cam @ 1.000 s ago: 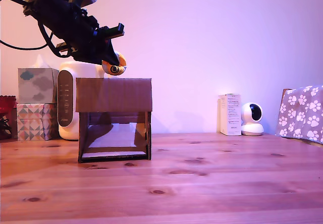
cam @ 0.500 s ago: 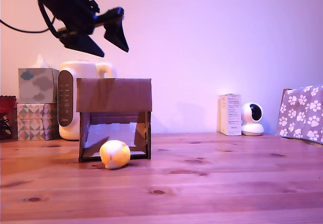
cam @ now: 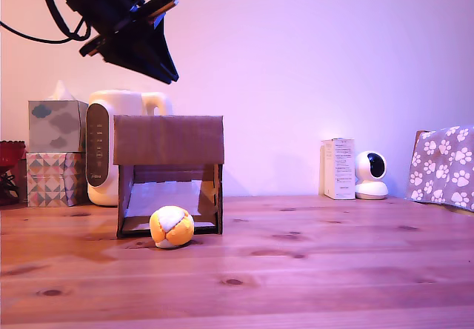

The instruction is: Drop the footbag into the cardboard dice tower

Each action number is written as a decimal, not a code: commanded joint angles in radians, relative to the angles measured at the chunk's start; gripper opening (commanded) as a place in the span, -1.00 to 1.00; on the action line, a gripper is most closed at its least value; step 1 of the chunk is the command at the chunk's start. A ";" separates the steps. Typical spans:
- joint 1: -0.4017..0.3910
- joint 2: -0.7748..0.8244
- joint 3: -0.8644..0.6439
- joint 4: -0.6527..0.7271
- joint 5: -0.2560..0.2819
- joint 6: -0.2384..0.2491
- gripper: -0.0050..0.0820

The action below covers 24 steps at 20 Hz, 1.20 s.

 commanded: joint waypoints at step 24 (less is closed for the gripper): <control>-0.005 -0.718 -0.867 0.359 -0.018 -0.079 -0.94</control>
